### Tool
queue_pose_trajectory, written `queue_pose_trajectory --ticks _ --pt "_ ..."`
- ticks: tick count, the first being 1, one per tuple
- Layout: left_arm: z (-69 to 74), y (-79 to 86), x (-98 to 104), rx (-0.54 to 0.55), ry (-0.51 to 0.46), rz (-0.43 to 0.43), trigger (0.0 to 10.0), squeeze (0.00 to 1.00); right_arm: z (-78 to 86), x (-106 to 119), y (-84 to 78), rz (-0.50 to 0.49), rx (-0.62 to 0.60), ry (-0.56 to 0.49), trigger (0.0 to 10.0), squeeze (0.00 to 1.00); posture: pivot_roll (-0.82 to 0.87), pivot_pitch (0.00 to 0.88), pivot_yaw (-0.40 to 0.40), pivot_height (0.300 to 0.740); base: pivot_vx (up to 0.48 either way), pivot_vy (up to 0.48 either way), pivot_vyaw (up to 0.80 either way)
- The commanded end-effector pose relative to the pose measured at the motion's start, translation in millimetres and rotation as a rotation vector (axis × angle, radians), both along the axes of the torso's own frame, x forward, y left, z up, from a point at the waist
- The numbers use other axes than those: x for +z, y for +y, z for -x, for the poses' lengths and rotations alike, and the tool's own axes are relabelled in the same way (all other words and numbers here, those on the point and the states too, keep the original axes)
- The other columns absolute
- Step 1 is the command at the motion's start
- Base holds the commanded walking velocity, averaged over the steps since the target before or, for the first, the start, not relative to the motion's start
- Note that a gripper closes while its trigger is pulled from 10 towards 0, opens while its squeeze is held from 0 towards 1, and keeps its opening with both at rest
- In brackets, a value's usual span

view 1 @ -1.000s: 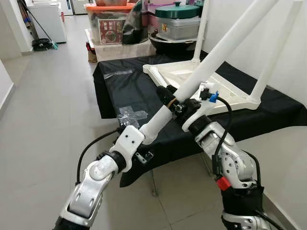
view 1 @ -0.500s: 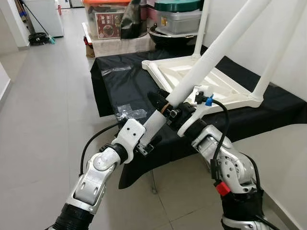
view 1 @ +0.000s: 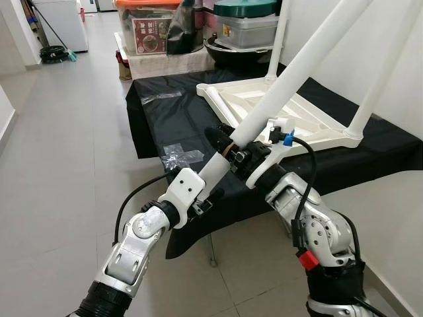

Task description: Building children table

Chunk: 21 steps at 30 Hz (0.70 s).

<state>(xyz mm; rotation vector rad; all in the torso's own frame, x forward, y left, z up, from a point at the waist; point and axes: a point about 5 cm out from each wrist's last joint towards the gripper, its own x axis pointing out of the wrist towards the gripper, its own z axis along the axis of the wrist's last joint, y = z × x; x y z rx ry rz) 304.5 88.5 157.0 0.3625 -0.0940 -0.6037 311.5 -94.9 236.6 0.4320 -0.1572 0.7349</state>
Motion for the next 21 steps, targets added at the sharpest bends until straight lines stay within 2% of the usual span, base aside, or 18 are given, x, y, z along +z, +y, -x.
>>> queue_pose_trajectory --ticks 1,2,8,9,10,21 --pt "0.7 0.6 -4.7 0.002 -0.010 -0.055 10.0 0.00 -3.7 4.2 -2.9 -0.010 -0.044 -0.008 10.0 0.00 0.06 0.023 -0.040 0.740 0.000 0.000 0.00" --pt "0.6 1.1 -4.4 0.002 -0.015 -0.067 10.0 0.00 -5.1 4.6 -3.9 -0.011 -0.061 -0.008 10.0 1.00 0.07 0.022 -0.039 0.740 0.000 0.000 0.00" --pt "0.2 2.4 -3.7 0.008 -0.027 -0.076 10.0 0.00 -8.2 5.3 -5.6 -0.008 -0.095 -0.009 10.0 1.00 0.07 0.022 -0.038 0.740 0.000 0.000 0.00" --pt "-0.1 2.6 -3.5 0.009 -0.028 -0.077 10.0 0.00 -9.1 5.9 -5.5 -0.007 -0.100 -0.008 10.0 0.82 0.07 0.022 -0.040 0.740 0.000 0.000 0.00" --pt "-0.6 3.0 -2.9 0.012 -0.033 -0.081 10.0 0.00 -9.9 6.9 -5.2 -0.007 -0.104 -0.009 10.0 0.00 0.06 0.024 -0.038 0.740 0.000 0.000 0.00" --pt "-4.4 -3.0 3.1 0.011 -0.068 -0.087 10.0 0.00 -8.4 12.0 3.5 -0.045 -0.074 -0.011 10.0 0.00 0.06 0.024 -0.041 0.740 0.000 0.000 0.00"
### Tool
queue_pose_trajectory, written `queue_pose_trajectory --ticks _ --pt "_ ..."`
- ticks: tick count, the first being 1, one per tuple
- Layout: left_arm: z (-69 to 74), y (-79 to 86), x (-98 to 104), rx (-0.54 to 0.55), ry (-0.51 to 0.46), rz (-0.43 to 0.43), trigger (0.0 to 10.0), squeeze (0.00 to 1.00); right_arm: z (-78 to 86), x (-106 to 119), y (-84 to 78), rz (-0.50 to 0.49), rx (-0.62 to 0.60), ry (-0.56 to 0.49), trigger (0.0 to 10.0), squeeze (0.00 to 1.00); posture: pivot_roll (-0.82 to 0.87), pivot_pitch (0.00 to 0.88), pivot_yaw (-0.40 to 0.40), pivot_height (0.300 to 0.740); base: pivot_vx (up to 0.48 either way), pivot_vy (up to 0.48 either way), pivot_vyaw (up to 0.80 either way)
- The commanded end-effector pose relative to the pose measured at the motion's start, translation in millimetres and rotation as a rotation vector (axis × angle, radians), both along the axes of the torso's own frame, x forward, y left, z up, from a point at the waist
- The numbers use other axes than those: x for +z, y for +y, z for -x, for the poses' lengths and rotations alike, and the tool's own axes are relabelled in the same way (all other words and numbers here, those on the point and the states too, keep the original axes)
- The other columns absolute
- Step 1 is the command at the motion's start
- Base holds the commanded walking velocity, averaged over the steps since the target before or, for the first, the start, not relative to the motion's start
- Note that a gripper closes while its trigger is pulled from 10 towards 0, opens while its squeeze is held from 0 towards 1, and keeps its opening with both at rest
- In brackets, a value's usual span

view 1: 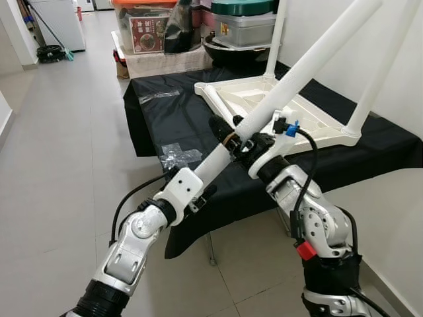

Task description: Building children table

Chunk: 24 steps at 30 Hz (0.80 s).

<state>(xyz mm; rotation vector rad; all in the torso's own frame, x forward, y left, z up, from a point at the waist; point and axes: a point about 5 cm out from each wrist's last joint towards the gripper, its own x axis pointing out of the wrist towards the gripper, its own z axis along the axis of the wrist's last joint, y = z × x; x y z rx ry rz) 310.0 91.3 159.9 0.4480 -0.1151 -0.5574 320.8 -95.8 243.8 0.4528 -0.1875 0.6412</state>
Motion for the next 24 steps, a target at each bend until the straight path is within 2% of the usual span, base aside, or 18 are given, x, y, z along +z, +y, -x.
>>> queue_pose_trajectory --ticks 1,8,19,20,21,22,23,24 --pt "0.6 -6.9 0.6 -0.032 -0.015 -0.014 10.0 0.00 0.7 5.5 5.2 -0.019 0.020 -0.014 10.0 0.00 0.06 0.024 -0.041 0.740 0.000 0.000 0.00" --pt "0.5 -13.1 0.2 -0.045 -0.018 -0.012 10.0 0.00 -0.2 9.5 12.5 -0.046 0.034 -0.019 10.0 0.00 0.06 0.019 -0.038 0.740 0.000 0.000 0.00" --pt "2.9 -17.3 -1.7 -0.059 -0.029 -0.021 10.0 0.00 -2.2 9.9 13.2 -0.052 0.030 -0.022 10.0 0.00 0.06 0.006 -0.037 0.740 0.000 0.000 0.00" --pt "2.6 -17.0 -1.6 -0.057 -0.031 -0.022 10.0 0.00 -2.3 9.7 13.0 -0.051 0.030 -0.021 8.9 0.00 0.06 0.006 -0.037 0.740 0.000 0.000 0.00" --pt "2.6 -17.0 -1.6 -0.057 -0.031 -0.022 10.0 0.00 -2.3 9.7 13.0 -0.051 0.030 -0.021 8.9 0.00 0.06 0.006 -0.037 0.740 0.000 0.000 0.00" --pt "2.2 -16.6 -1.6 -0.054 -0.033 -0.024 10.0 0.00 -2.3 9.2 12.7 -0.053 0.030 -0.021 2.5 0.00 0.06 0.005 -0.037 0.740 0.000 0.000 0.00" --pt "1.9 -16.5 -1.6 -0.053 -0.033 -0.026 10.0 0.00 -2.3 9.0 12.2 -0.056 0.028 -0.020 0.0 0.00 0.06 0.003 -0.035 0.740 0.000 0.000 0.00" --pt "1.9 -16.5 -1.6 -0.053 -0.033 -0.026 10.0 0.00 -2.3 9.0 12.2 -0.056 0.028 -0.020 0.0 0.00 0.06 0.003 -0.035 0.740 0.000 0.000 0.00"
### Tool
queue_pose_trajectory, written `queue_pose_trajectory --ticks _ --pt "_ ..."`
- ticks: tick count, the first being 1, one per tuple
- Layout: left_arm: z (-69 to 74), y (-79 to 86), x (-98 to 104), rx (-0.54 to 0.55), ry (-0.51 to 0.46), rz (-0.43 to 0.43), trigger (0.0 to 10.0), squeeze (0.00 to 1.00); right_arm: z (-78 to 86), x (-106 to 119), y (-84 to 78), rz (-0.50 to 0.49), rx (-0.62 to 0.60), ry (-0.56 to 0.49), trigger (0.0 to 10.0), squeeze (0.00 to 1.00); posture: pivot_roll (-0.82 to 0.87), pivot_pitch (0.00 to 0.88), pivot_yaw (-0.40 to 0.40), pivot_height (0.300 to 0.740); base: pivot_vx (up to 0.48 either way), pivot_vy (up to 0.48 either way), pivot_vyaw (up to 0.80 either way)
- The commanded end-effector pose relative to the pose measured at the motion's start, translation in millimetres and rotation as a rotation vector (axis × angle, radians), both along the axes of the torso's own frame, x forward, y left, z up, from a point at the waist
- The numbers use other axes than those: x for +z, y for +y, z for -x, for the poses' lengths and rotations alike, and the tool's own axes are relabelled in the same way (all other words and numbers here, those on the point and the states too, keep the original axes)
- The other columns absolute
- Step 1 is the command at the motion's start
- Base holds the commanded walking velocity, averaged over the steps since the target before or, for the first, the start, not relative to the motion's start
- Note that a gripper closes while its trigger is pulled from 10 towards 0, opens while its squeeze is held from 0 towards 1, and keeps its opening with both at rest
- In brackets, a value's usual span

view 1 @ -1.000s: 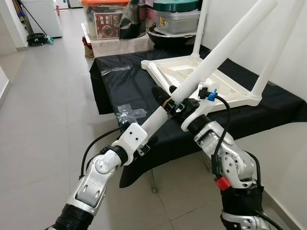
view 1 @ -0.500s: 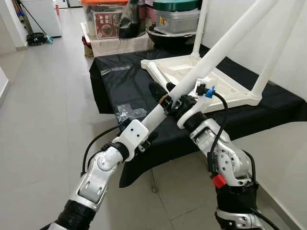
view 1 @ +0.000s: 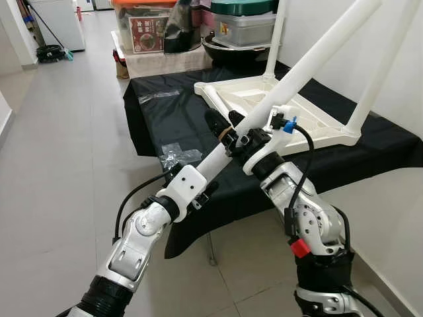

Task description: Building children table

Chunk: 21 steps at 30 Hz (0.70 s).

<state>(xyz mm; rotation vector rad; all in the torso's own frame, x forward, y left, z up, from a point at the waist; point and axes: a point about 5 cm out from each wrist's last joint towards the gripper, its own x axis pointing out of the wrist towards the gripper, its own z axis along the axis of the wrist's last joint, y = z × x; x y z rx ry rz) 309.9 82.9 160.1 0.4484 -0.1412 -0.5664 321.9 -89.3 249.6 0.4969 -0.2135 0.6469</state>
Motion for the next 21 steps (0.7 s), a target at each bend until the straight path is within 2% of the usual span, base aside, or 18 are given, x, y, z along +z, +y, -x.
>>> queue_pose_trajectory --ticks 1,13,15,18,19,21 --pt "1.8 -8.1 -1.8 -0.039 -0.011 -0.031 10.0 0.00 -1.2 3.3 5.7 -0.007 0.021 -0.008 0.0 0.00 0.06 0.003 -0.035 0.740 0.000 0.000 0.00" --pt "0.8 -5.7 -1.9 -0.025 -0.019 -0.033 10.0 0.00 -1.6 4.7 4.3 -0.014 0.016 -0.014 0.0 0.00 0.05 0.001 -0.042 0.740 0.000 0.000 0.00" --pt "0.9 -6.8 -3.8 -0.033 0.019 -0.020 10.0 0.00 -1.9 4.7 4.2 -0.015 0.015 -0.016 0.0 0.00 0.06 0.001 -0.041 0.740 0.000 0.000 0.00" --pt "0.9 -6.9 -4.1 -0.034 0.023 -0.019 10.0 0.00 -1.9 4.7 4.2 -0.015 0.015 -0.016 0.0 0.00 0.06 0.001 -0.041 0.740 0.000 0.000 0.00" --pt "2.1 -5.8 -4.6 -0.035 0.027 -0.007 10.0 1.00 -2.4 4.9 3.6 -0.017 0.010 -0.016 0.0 0.00 0.06 0.002 -0.045 0.740 0.000 0.000 0.00" --pt "4.2 -3.9 -5.9 -0.027 0.026 -0.002 10.0 1.00 -3.1 5.5 2.4 -0.019 0.001 -0.018 0.0 0.00 0.06 0.002 -0.044 0.740 0.000 0.000 0.00"
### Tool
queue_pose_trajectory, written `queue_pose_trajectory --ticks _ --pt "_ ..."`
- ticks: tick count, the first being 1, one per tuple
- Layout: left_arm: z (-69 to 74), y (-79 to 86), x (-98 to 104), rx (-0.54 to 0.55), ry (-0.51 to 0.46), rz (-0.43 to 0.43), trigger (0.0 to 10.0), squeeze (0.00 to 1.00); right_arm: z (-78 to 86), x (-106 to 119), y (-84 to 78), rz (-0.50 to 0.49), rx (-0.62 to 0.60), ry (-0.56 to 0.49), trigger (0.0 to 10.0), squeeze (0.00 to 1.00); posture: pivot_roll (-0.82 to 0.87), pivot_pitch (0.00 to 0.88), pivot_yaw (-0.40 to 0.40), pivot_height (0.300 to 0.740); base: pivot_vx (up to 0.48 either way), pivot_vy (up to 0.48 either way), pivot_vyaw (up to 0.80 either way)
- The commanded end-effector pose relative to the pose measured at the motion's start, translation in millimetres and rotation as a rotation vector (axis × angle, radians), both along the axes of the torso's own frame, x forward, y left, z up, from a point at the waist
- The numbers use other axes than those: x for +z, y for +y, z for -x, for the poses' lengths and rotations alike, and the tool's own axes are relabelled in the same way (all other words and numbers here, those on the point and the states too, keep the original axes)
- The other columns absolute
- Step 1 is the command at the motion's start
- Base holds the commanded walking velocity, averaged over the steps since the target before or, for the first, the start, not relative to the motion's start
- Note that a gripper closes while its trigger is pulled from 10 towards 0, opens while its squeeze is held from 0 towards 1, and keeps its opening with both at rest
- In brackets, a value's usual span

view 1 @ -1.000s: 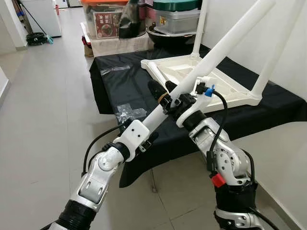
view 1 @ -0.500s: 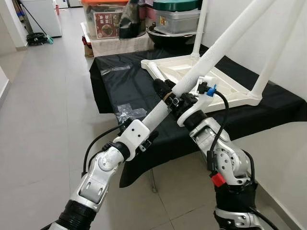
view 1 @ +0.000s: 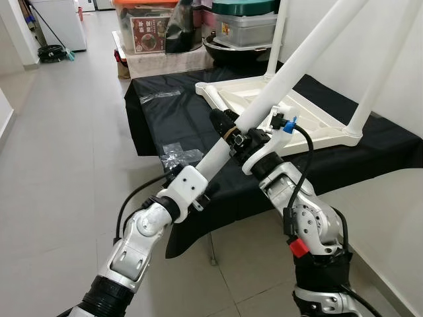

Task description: Building children table

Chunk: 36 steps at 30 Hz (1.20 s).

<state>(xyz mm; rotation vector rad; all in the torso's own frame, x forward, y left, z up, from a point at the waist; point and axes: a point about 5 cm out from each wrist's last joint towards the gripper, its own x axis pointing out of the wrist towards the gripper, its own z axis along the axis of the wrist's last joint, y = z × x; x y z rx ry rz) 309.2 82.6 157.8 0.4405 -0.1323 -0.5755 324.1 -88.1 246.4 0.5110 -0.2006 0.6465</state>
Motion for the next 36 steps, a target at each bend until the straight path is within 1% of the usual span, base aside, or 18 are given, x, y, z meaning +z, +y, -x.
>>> queue_pose_trajectory --ticks 1,5,6,8,10,11,12,14,16,17,19,21,23,26,27,28,31,36 --pt "3.9 -3.1 -3.9 -0.018 0.013 -0.006 10.0 1.00 -1.1 8.8 0.9 -0.010 -0.006 -0.034 0.0 0.00 0.06 0.002 -0.044 0.740 0.000 0.000 0.00" --pt "6.1 8.5 -8.9 0.062 0.011 -0.038 10.0 1.00 -5.2 11.1 -6.1 -0.016 -0.055 -0.038 0.0 0.00 0.06 0.002 -0.042 0.740 0.000 0.000 0.00" --pt "8.1 16.2 -9.0 0.100 -0.001 -0.043 10.0 0.00 -9.1 12.8 -12.8 -0.014 -0.116 -0.041 0.0 0.00 0.07 0.003 -0.041 0.740 0.000 0.000 0.00" --pt "9.6 21.1 -8.7 0.123 -0.011 -0.045 10.0 0.00 -11.5 13.9 -17.4 -0.013 -0.158 -0.044 0.0 0.00 0.07 0.003 -0.041 0.740 0.000 0.000 0.00" --pt "13.4 33.0 -7.2 0.190 -0.035 -0.035 10.0 0.00 -19.4 15.9 -34.1 0.020 -0.309 -0.054 0.0 0.00 0.07 0.002 -0.048 0.740 0.000 0.000 0.00" --pt "14.5 36.2 -6.8 0.210 -0.044 -0.036 10.0 0.00 -21.3 16.3 -38.9 0.031 -0.349 -0.059 0.0 0.00 0.08 0.003 -0.049 0.740 0.000 0.000 0.00" --pt "14.5 36.2 -6.8 0.210 -0.044 -0.036 10.0 0.00 -21.3 16.3 -38.9 0.031 -0.349 -0.059 0.0 0.00 0.08 0.003 -0.049 0.740 0.000 0.000 0.00" --pt "18.2 44.1 -2.8 0.274 -0.070 -0.005 10.0 0.00 -24.6 17.9 -51.3 0.085 -0.446 -0.081 0.0 0.00 0.08 0.001 -0.048 0.740 0.000 0.000 0.00" --pt "18.2 44.1 -2.8 0.274 -0.070 -0.005 10.0 0.00 -24.6 17.9 -51.3 0.085 -0.446 -0.081 0.0 0.00 0.08 0.001 -0.048 0.740 0.000 0.000 0.00" --pt "23.9 49.8 4.6 0.339 -0.095 0.073 10.0 0.00 -24.3 17.4 -59.5 0.144 -0.493 -0.099 10.0 0.00 0.08 0.002 -0.048 0.740 0.000 0.000 0.00" --pt "25.9 51.1 6.9 0.360 -0.099 0.103 10.0 0.00 -23.6 17.0 -60.8 0.159 -0.498 -0.106 10.0 0.00 0.08 0.002 -0.048 0.740 0.000 0.000 0.00" --pt "31.3 49.6 12.1 0.395 -0.106 0.173 10.0 0.00 -17.9 12.3 -58.3 0.223 -0.477 -0.135 10.0 0.00 0.08 0.001 -0.048 0.740 0.000 0.000 0.00" --pt "31.3 49.6 12.1 0.395 -0.106 0.173 10.0 0.00 -17.9 12.3 -58.3 0.223 -0.477 -0.135 10.0 0.00 0.08 0.001 -0.048 0.740 0.000 0.000 0.00" --pt "36.2 44.9 14.8 0.408 -0.102 0.220 10.0 0.00 -13.7 7.6 -55.7 0.257 -0.462 -0.154 10.0 0.00 0.08 0.004 -0.053 0.740 0.000 0.000 0.56" --pt "39.7 38.9 15.3 0.403 -0.086 0.256 10.0 0.00 -11.8 4.7 -54.7 0.272 -0.458 -0.160 10.0 0.00 0.08 0.004 -0.053 0.740 0.000 0.000 0.80" --pt "39.7 38.9 15.3 0.403 -0.086 0.256 10.0 0.00 -11.8 4.7 -54.7 0.272 -0.458 -0.160 10.0 0.00 0.08 0.004 -0.053 0.740 0.000 0.000 0.80" --pt "49.8 22.0 15.8 0.373 -0.066 0.300 10.0 0.00 -9.3 -0.3 -50.5 0.300 -0.451 -0.173 10.0 0.00 0.08 0.005 -0.045 0.740 0.000 0.000 0.80" --pt "53.0 19.0 20.4 0.376 -0.091 0.326 10.0 0.00 -9.1 0.3 -46.2 0.295 -0.446 -0.181 10.0 0.00 0.08 0.006 -0.046 0.740 0.146 0.000 0.80"
